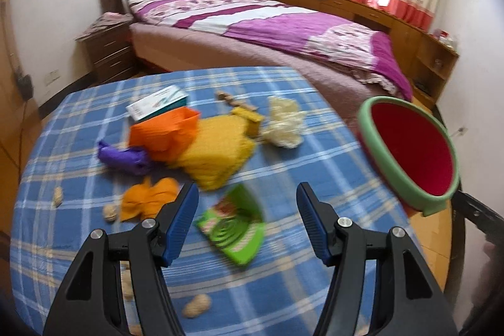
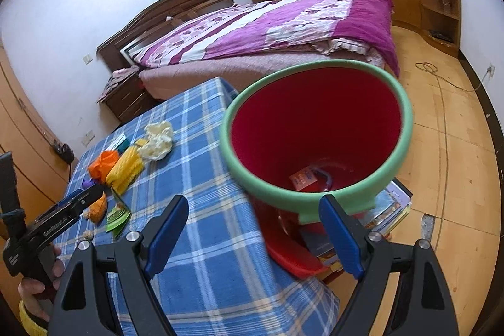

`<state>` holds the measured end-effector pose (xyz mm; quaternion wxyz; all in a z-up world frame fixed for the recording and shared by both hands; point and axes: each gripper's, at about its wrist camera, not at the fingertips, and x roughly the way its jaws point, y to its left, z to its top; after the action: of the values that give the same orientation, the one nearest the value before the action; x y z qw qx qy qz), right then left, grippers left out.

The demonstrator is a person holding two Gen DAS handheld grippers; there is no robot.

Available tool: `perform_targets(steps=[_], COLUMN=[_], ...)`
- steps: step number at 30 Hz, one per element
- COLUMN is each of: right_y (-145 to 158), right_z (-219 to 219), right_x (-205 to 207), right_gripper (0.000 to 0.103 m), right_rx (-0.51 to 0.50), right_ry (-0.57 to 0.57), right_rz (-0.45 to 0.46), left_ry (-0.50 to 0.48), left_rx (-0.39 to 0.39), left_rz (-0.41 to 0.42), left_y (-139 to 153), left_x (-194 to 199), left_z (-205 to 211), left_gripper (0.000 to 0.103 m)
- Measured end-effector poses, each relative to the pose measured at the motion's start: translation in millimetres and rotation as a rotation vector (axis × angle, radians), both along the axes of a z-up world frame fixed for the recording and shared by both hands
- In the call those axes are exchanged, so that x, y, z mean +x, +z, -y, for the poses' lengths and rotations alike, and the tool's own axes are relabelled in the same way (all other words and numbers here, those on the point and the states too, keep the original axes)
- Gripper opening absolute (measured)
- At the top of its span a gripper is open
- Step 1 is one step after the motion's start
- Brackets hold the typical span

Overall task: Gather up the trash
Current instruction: 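Move the left tool back to the table toward the orange mesh bag, then close the left tool on the orange mesh bag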

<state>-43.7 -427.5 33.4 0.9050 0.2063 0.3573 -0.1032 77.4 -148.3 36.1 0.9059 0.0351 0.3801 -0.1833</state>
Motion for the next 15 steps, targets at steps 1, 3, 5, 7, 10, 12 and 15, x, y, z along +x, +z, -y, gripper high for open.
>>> perform_targets(steps=[1,3,5,7,10,12,15], right_y=[-1,-2,-5,-7,-12,-14,-18], right_z=[-3,-8,-13,-16,-20,-22,-24], right_x=[2,5,8,11,16,19,22], right_gripper=[0.087,0.087,0.087,0.087,0.087,0.087,0.087], right_rx=[-0.002,-0.005,-0.002,0.000,0.001,0.005,0.011], right_ry=[0.006,0.015,0.024,0.032,0.041,0.046,0.054], right_rz=[-0.003,-0.006,-0.016,-0.026,-0.040,-0.048,-0.058], left_ry=[0.020,0.046,0.069,0.087,0.109,0.125,0.141], left_rx=[0.007,0.017,0.030,0.050,0.062,0.054,0.024], left_rz=[-0.006,-0.022,-0.032,-0.042,-0.055,-0.067,-0.106], left_y=[-4,-10,-16,-22,-30,-35,-43], left_x=[3,9,15,22,29,35,45], left_z=[-6,-15,-23,-30,-39,-44,-52], left_gripper=[0.065,0.065,0.065,0.065,0.065,0.065,0.065])
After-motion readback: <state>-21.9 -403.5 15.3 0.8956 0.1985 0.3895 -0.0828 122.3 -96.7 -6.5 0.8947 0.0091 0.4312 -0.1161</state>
